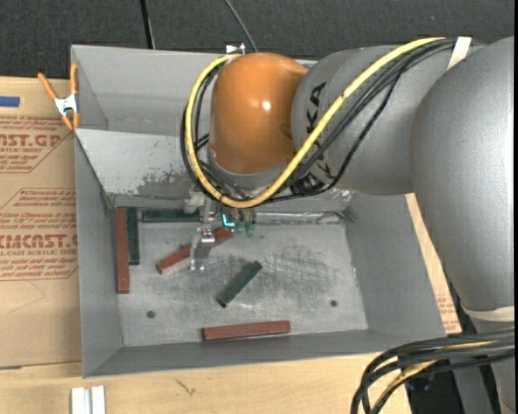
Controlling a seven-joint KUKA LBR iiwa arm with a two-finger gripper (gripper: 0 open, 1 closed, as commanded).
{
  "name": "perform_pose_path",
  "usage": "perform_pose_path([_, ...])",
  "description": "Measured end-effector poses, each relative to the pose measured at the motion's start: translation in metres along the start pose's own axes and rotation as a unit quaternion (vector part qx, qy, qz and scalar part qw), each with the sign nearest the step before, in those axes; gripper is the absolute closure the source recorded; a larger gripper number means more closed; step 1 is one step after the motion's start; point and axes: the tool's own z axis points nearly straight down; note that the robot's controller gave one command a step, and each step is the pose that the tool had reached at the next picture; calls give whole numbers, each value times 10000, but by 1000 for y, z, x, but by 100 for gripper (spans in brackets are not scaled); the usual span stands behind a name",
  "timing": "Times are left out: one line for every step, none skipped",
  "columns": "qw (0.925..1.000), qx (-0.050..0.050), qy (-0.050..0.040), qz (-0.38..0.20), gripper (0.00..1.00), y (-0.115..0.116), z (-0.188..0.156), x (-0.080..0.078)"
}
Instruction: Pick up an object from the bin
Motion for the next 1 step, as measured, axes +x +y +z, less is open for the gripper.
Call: perform_pose_path([10000,-6,-37,8,0,-1,-4,-2])
